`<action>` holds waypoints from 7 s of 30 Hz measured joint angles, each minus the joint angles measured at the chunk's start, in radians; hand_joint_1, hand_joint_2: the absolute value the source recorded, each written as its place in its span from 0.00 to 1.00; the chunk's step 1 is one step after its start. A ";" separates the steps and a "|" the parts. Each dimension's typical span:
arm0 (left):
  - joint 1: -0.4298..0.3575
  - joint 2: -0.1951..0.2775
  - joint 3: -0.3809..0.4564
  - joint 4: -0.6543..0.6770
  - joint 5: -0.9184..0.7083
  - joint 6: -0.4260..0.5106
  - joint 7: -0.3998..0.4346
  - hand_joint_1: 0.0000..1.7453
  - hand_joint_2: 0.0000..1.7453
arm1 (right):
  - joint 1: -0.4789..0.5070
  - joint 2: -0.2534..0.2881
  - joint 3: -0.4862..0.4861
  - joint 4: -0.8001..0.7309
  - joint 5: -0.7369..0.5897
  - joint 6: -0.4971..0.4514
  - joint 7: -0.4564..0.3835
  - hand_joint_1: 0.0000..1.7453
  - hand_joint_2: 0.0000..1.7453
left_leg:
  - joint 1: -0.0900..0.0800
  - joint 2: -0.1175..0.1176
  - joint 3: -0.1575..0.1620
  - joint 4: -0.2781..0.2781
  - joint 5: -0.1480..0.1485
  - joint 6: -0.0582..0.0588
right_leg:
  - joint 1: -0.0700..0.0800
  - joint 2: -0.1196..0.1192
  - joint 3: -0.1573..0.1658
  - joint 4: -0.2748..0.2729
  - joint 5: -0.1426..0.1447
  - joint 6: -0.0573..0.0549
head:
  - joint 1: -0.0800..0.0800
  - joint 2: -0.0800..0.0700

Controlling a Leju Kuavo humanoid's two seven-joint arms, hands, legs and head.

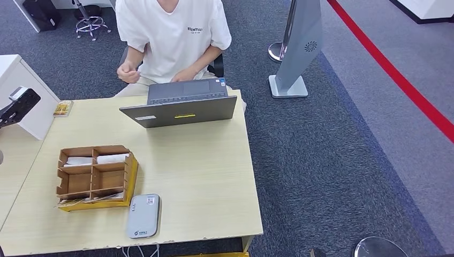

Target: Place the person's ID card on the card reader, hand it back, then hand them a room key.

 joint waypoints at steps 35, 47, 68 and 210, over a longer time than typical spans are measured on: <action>0.815 -0.059 -0.165 -1.000 0.005 -0.059 0.039 1.00 1.00 | 0.059 0.000 -0.043 0.000 -0.087 0.011 -0.049 0.00 1.00 | -0.002 0.001 -0.001 0.000 -0.001 0.001 | -0.001 0.001 -0.002 -0.001 -0.001 0.001 | 0.000 0.000; 1.001 -0.086 -0.199 -1.114 -0.024 -0.055 0.010 1.00 1.00 | 0.064 0.000 -0.065 0.000 -0.113 0.000 -0.053 0.00 1.00 | -0.002 0.001 -0.001 0.000 -0.002 0.002 | -0.001 0.000 -0.001 -0.001 -0.001 0.001 | 0.000 0.000; 1.133 -0.114 -0.312 -1.153 -0.035 -0.046 0.015 1.00 1.00 | 0.065 0.000 -0.085 0.000 -0.130 -0.003 -0.057 0.00 1.00 | -0.002 0.000 -0.001 0.000 -0.002 0.002 | -0.001 -0.001 -0.001 -0.002 -0.001 0.001 | 0.000 0.000; 1.099 -0.078 -0.098 -1.198 -0.011 0.054 -0.029 0.00 1.00 | 0.066 0.008 -0.048 0.010 -0.080 -0.030 -0.047 0.00 1.00 | -0.004 0.003 -0.004 0.000 -0.001 0.004 | -0.003 0.002 -0.004 -0.002 0.001 0.003 | 0.000 0.000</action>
